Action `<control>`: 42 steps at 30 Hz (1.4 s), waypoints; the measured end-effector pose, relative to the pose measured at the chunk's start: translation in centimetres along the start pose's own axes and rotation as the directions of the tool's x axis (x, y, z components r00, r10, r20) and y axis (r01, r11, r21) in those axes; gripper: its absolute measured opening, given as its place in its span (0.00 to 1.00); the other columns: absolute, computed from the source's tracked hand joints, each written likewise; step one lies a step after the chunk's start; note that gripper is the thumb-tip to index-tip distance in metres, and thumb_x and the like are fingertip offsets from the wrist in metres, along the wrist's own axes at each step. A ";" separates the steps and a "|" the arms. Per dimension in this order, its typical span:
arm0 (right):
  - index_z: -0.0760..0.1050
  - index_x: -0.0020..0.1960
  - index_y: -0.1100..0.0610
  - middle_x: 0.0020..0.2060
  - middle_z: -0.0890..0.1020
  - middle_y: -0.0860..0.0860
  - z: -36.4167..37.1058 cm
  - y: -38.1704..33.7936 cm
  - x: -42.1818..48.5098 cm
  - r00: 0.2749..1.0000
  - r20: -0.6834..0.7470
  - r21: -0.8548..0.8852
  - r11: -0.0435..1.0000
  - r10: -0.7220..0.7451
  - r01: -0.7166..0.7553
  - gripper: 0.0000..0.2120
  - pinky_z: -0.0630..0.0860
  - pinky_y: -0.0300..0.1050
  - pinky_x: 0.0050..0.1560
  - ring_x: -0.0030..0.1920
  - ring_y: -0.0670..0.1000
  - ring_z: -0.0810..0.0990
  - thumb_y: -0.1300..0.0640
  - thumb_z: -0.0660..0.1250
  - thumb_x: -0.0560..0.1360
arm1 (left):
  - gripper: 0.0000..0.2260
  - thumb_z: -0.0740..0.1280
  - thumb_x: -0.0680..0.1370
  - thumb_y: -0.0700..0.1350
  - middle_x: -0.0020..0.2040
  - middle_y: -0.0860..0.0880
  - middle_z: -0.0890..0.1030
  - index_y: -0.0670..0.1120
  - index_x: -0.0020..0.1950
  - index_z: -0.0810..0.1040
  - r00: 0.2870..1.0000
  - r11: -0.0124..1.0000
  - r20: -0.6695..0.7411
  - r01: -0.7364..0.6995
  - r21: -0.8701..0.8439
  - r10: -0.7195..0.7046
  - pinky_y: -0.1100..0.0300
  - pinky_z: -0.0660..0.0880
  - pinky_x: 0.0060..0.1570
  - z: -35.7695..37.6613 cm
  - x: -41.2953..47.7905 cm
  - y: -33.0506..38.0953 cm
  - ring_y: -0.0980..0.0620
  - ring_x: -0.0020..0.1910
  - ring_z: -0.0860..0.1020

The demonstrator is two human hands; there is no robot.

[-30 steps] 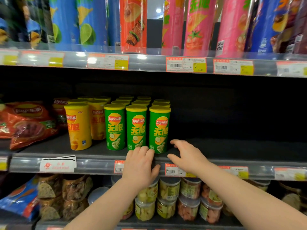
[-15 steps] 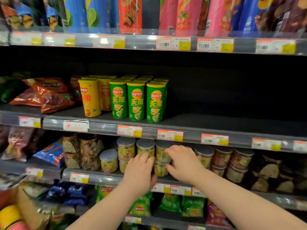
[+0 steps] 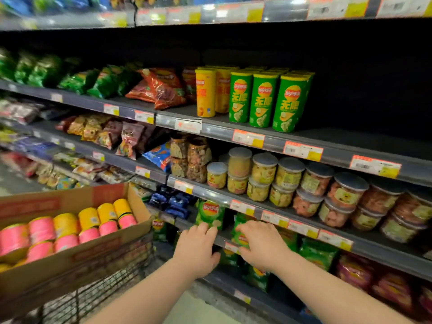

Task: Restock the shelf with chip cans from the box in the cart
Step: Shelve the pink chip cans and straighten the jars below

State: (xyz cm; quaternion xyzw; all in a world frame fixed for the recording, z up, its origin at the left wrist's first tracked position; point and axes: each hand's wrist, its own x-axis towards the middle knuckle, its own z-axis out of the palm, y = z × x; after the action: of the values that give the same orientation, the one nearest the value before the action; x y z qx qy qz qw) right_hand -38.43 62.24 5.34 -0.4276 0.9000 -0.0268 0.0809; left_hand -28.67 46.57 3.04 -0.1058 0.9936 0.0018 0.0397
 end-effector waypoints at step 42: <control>0.64 0.72 0.50 0.67 0.72 0.51 8.9 -40.8 27.9 0.867 0.338 0.055 0.927 -0.366 0.370 0.26 0.68 0.51 0.65 0.66 0.55 0.71 0.46 0.62 0.75 | 0.28 0.59 0.76 0.60 0.68 0.50 0.69 0.51 0.73 0.62 0.795 0.764 0.169 0.607 -0.220 -0.583 0.54 0.68 0.63 7.8 -16.0 -45.7 0.48 0.66 0.69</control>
State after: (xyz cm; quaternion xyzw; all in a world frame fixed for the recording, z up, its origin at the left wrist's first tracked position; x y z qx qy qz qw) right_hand -23.07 14.97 -2.02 -0.5898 0.7741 0.0382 0.2268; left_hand -2.89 5.37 -3.30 -0.4194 0.8965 0.1256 0.0686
